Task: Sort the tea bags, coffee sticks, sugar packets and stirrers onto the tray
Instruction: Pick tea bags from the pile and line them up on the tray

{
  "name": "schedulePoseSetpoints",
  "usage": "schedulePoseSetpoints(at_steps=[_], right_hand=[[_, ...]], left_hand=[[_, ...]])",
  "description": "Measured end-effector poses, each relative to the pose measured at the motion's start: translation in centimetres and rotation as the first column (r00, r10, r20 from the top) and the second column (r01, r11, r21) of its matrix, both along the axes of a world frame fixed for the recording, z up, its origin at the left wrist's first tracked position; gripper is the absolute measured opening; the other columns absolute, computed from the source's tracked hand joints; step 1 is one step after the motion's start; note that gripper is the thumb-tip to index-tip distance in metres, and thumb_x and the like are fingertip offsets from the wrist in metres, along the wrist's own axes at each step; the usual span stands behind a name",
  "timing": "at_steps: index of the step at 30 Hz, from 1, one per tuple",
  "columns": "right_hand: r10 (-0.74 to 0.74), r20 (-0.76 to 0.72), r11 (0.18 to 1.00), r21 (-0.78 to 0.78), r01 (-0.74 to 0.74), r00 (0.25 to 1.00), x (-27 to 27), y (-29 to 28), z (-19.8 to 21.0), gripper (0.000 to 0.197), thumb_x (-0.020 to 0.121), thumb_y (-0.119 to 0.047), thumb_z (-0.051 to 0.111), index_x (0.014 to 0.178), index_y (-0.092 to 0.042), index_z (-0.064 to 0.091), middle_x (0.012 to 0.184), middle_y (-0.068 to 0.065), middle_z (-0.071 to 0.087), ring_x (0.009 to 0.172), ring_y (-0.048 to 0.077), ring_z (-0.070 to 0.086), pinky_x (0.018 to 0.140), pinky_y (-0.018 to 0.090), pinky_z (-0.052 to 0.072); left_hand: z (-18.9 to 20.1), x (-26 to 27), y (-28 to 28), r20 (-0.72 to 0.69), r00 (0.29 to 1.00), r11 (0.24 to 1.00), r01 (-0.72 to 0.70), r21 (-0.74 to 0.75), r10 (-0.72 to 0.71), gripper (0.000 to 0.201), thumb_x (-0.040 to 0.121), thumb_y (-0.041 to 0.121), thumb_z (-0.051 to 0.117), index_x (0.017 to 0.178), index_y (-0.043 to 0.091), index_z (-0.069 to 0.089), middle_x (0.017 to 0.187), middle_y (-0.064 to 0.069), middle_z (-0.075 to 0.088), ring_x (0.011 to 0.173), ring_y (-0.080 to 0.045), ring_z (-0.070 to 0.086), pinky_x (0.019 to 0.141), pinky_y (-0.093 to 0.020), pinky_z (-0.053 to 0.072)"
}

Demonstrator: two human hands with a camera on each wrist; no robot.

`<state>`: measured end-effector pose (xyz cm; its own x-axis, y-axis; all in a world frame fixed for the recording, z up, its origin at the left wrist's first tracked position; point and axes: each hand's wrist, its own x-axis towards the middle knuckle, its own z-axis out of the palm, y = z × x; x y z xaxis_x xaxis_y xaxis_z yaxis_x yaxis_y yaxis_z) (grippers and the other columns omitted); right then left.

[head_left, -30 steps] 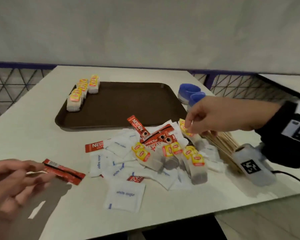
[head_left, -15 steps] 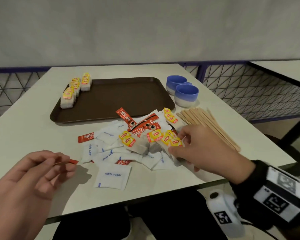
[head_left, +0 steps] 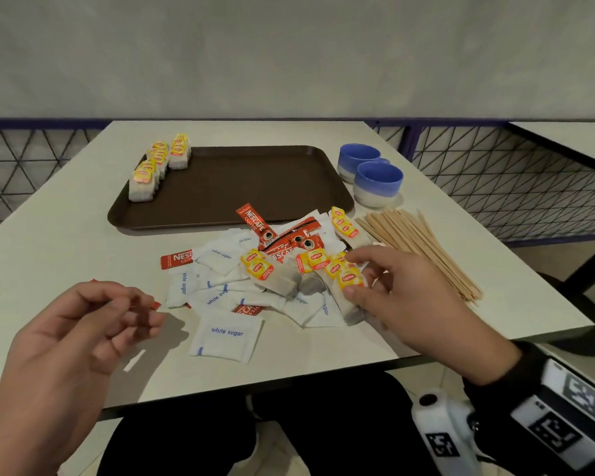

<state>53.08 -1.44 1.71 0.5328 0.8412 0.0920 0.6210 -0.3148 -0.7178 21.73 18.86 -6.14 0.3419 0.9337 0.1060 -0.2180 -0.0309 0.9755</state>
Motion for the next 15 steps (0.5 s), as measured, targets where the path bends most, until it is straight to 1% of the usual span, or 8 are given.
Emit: schedulePoseSetpoints(at_steps=[1,2,4,5,6,9,11,15], right_hand=[[0.013,0.027,1.000,-0.024,-0.012,1.000,0.2,0.2,0.1,0.040,0.088,-0.022,0.078,0.126,-0.031,0.067,0.086,-0.011,0.057,0.065,0.003,0.052,0.063,0.025,0.046],[0.026,0.069,0.998,-0.052,-0.022,0.997,0.3,0.4,0.3,0.041,0.089,-0.024,0.078,0.128,-0.031,0.067,0.088,-0.014,0.058,0.067,0.000,0.052,0.063,0.022,0.043],[0.061,0.158,0.992,-0.117,-0.042,0.986,0.3,0.9,0.8,0.043,0.088,-0.029,0.078,0.130,-0.030,0.067,0.092,-0.017,0.059,0.071,-0.003,0.052,0.063,0.017,0.038],[0.079,0.195,0.988,-0.147,-0.050,0.978,0.2,1.1,1.1,0.043,0.087,-0.031,0.078,0.129,-0.030,0.067,0.094,-0.017,0.059,0.074,-0.004,0.052,0.064,0.015,0.037],[0.092,0.222,0.984,-0.169,-0.055,0.971,0.1,1.2,1.3,0.041,0.087,-0.032,0.079,0.127,-0.030,0.069,0.094,-0.016,0.059,0.076,-0.004,0.053,0.064,0.014,0.037],[0.100,0.233,0.980,-0.189,-0.055,0.967,0.0,1.5,1.6,0.027,0.083,-0.031,0.083,0.106,-0.033,0.069,0.091,-0.012,0.061,0.075,0.004,0.055,0.062,0.020,0.040],[0.099,0.226,0.980,-0.193,-0.055,0.969,0.0,1.6,1.6,0.025,0.081,-0.029,0.084,0.096,-0.034,0.064,0.090,-0.010,0.061,0.076,0.006,0.055,0.062,0.021,0.040],[0.089,0.223,0.977,-0.211,-0.041,0.971,-0.4,1.7,1.8,0.026,0.081,-0.028,0.084,0.090,-0.034,0.061,0.089,-0.009,0.062,0.076,0.006,0.056,0.061,0.021,0.040]], left_hand=[[-0.2,-0.1,-0.1,0.009,1.000,1.000,-0.023,0.008,0.023,0.059,0.064,0.053,0.085,0.096,0.008,0.068,0.102,-0.024,0.069,0.076,-0.024,0.075,0.071,-0.030,0.063],[0.0,0.1,-0.4,0.023,1.000,1.000,-0.020,0.008,0.020,0.048,0.073,0.046,0.080,0.097,0.006,0.066,0.103,-0.027,0.067,0.077,-0.025,0.074,0.073,-0.031,0.063],[0.4,0.6,-1.4,0.054,0.998,0.999,0.028,0.046,-0.030,0.014,0.095,0.019,0.060,0.095,0.006,0.065,0.098,-0.024,0.068,0.076,-0.026,0.073,0.076,-0.033,0.062],[0.6,0.8,-1.8,0.037,0.999,0.997,0.019,0.070,-0.021,0.016,0.099,0.007,0.050,0.093,0.006,0.065,0.094,-0.021,0.068,0.075,-0.026,0.072,0.076,-0.032,0.062],[1.0,1.0,-2.5,0.033,0.999,0.996,0.021,0.088,-0.024,0.022,0.101,0.002,0.045,0.091,0.006,0.065,0.092,-0.020,0.068,0.074,-0.026,0.072,0.075,-0.031,0.062],[1.6,1.3,-2.9,0.041,0.999,0.995,0.009,0.097,-0.013,0.026,0.101,-0.001,0.044,0.089,0.006,0.065,0.089,-0.017,0.069,0.072,-0.026,0.072,0.074,-0.028,0.061],[1.8,1.4,-3.1,0.055,0.998,0.995,0.001,0.095,-0.007,0.025,0.100,-0.001,0.045,0.087,0.007,0.066,0.088,-0.015,0.070,0.071,-0.026,0.072,0.073,-0.028,0.061],[2.5,1.7,-3.9,0.083,0.997,0.997,-0.001,0.072,-0.005,0.013,0.092,0.008,0.053,0.088,0.003,0.064,0.088,-0.016,0.070,0.070,-0.025,0.071,0.072,-0.027,0.061]])
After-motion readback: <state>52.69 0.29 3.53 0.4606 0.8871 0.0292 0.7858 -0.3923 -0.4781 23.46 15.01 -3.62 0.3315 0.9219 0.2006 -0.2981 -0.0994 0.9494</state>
